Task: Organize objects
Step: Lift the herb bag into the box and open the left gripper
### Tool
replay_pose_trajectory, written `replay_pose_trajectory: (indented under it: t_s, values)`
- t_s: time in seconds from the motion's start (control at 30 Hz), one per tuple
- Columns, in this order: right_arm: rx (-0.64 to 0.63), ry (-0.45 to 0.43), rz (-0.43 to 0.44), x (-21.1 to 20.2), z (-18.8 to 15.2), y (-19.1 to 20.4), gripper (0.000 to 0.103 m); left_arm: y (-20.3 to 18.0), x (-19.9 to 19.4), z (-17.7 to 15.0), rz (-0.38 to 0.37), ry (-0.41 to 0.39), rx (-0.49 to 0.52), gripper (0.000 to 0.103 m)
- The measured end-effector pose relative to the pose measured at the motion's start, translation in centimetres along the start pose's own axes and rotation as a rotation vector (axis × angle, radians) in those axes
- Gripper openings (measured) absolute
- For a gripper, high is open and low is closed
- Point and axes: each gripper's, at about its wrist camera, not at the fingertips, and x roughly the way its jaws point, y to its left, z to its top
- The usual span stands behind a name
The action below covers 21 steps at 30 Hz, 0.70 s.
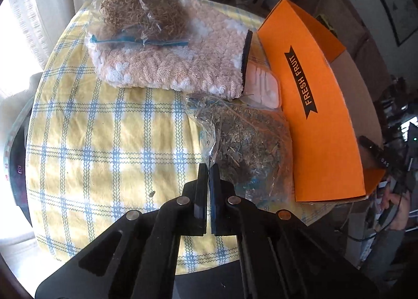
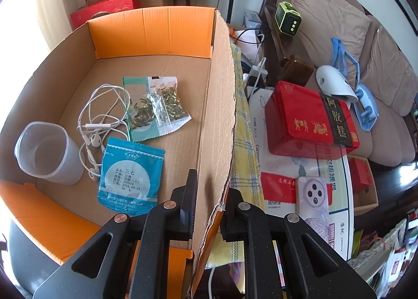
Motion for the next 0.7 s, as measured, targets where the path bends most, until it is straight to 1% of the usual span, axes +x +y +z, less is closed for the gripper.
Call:
replay_pose_trajectory:
  t_s: [0.2,0.27,0.37,0.43,0.57,0.7]
  values:
    - [0.000,0.000,0.000,0.0,0.0,0.0,0.014,-2.1,-4.3,1.2,-0.072,-0.109,0.010,0.000]
    - [0.001,0.000,0.000,0.0,0.0,0.0,0.014,-3.1,-5.9,2.2,-0.084,-0.151,0.026,0.000]
    - [0.001,0.000,0.000,0.0,0.0,0.0,0.014,-3.5,-8.2,4.1,-0.094,-0.203,0.055,0.000]
    - [0.000,0.000,0.000,0.0,0.0,0.0,0.014,-4.8,-9.2,5.3,-0.099,-0.232,0.073,0.000]
    - [0.000,0.000,-0.001,0.0,0.0,0.0,0.014,-6.5,-10.4,7.6,-0.105,-0.277,0.095,0.000]
    - [0.000,0.000,0.000,0.0,0.0,0.0,0.014,-8.2,-10.6,9.0,-0.142,-0.286,0.100,0.000]
